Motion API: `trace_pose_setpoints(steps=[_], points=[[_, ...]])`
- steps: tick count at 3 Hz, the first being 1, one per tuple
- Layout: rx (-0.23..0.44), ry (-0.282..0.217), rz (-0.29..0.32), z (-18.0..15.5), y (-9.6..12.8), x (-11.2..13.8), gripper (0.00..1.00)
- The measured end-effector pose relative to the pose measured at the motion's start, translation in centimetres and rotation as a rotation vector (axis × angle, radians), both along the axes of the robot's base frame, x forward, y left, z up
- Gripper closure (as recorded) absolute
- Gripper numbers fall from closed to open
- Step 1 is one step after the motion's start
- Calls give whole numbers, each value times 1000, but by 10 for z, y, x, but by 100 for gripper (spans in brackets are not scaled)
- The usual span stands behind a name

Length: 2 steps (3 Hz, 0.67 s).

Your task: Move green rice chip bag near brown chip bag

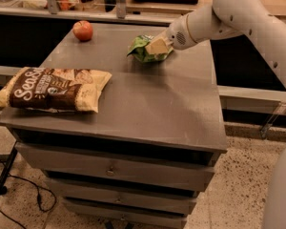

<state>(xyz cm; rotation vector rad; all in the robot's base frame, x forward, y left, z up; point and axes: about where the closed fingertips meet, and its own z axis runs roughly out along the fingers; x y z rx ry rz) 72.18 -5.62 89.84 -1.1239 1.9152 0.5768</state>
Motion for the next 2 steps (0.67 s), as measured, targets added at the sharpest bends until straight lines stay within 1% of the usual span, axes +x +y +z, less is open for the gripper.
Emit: trace_pose_setpoints(steps=[1, 2], points=[[49, 65, 61, 0, 21, -34, 100], [36, 74, 116, -3, 42, -69, 100]])
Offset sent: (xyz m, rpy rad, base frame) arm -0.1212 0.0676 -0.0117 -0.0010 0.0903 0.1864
